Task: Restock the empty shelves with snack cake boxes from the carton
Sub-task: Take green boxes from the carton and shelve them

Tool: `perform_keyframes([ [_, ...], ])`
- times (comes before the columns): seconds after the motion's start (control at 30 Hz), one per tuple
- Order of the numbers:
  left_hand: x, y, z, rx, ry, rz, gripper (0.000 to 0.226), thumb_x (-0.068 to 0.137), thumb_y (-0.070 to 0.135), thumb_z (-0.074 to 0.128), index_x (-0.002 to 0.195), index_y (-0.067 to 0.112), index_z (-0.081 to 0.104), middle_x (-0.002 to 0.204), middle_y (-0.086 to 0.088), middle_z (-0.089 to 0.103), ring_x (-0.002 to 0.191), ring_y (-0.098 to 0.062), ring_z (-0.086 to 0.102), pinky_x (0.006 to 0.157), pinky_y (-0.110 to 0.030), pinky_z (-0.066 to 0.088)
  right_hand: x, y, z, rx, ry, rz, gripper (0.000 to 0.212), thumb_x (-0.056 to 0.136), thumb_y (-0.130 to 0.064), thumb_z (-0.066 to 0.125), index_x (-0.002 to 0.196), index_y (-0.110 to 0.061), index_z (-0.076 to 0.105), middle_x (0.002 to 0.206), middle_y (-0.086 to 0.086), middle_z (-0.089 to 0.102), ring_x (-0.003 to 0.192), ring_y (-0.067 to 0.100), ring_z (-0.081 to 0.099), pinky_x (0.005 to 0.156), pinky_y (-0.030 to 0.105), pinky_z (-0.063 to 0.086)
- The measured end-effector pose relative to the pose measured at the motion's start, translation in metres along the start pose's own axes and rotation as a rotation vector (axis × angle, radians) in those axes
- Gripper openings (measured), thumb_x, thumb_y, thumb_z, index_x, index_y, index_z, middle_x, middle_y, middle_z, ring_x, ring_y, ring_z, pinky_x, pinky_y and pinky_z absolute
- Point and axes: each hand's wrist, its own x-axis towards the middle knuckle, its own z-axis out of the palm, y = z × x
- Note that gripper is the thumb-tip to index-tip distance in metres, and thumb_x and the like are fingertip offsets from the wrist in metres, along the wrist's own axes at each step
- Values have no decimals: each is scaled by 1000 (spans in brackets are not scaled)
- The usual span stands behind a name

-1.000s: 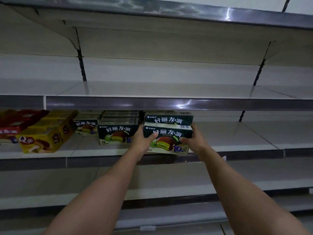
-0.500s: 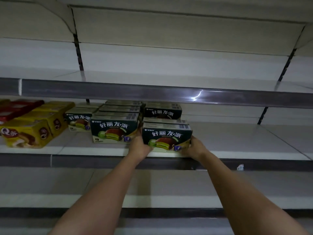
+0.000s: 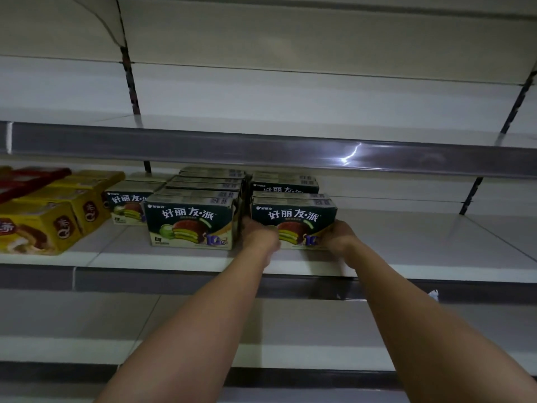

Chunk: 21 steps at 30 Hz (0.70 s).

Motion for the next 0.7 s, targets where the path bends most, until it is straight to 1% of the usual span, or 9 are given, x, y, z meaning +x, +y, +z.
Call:
perform_keyframes([
  [0.07, 11, 0, 7, -92, 7, -13, 69, 88, 8, 55, 146, 17, 18, 138, -15, 44, 115, -36, 55, 95, -45, 51, 9, -3, 3, -7, 3, -12, 30, 88, -5, 59, 117, 0, 60, 121, 20, 62, 111, 33, 57, 99, 41, 45],
  [0.13, 21, -1, 14, -129, 18, -5, 67, 90, 11, 52, 146, 15, 15, 137, -17, 46, 116, -37, 55, 96, -46, 50, 17, -5, 6, -11, 17, -14, 30, 89, -5, 55, 118, 2, 60, 121, 21, 61, 112, 34, 56, 98, 40, 45],
  [0.33, 43, 1, 25, -160, -8, 34, 67, 90, 7, 49, 147, 13, 14, 134, -20, 49, 119, -37, 54, 97, -47, 49, 35, -4, 13, 18, 85, -28, 30, 89, -2, 50, 117, 3, 59, 121, 21, 61, 112, 33, 56, 95, 37, 45],
  [0.47, 53, 1, 28, -175, -36, 22, 61, 89, 7, 50, 143, 11, 22, 137, -17, 47, 120, -33, 53, 100, -44, 48, 40, -5, 15, 65, 102, -30, 28, 88, 0, 51, 114, 5, 60, 120, 20, 62, 111, 33, 57, 95, 37, 45],
  [0.53, 52, 3, 27, -174, -44, 41, 61, 87, 8, 52, 143, 8, 27, 136, -19, 49, 116, -35, 57, 95, -44, 51, 40, -6, 17, 101, 110, -19, 25, 88, 1, 52, 111, 7, 60, 117, 21, 62, 110, 33, 57, 93, 37, 45],
  [0.57, 51, 4, 27, -189, -51, 50, 60, 88, 7, 52, 143, 7, 28, 135, -20, 50, 115, -36, 58, 93, -41, 52, 41, -6, 17, 125, 119, -11, 24, 88, 0, 53, 111, 7, 59, 118, 22, 62, 110, 33, 56, 93, 37, 45],
  [0.63, 48, 5, 27, -269, -71, 23, 61, 91, 4, 49, 145, 9, 22, 136, -17, 48, 119, -35, 54, 92, -35, 49, 42, -7, 18, 166, 132, 6, 29, 89, -3, 56, 116, 5, 55, 122, 21, 59, 113, 33, 55, 93, 36, 44],
  [0.67, 47, 6, 28, -315, -66, 1, 64, 91, 4, 47, 146, 11, 17, 138, -18, 47, 121, -34, 53, 94, -34, 48, 42, -6, 19, 177, 140, 15, 34, 89, -6, 58, 121, 4, 52, 126, 20, 57, 115, 32, 54, 92, 34, 44],
  [0.7, 45, 6, 29, -341, -38, -11, 66, 90, 5, 47, 147, 12, 15, 139, -19, 46, 122, -35, 52, 99, -38, 47, 42, -6, 19, 186, 150, 22, 41, 89, -8, 58, 127, 3, 47, 131, 20, 54, 118, 31, 52, 92, 32, 42],
])
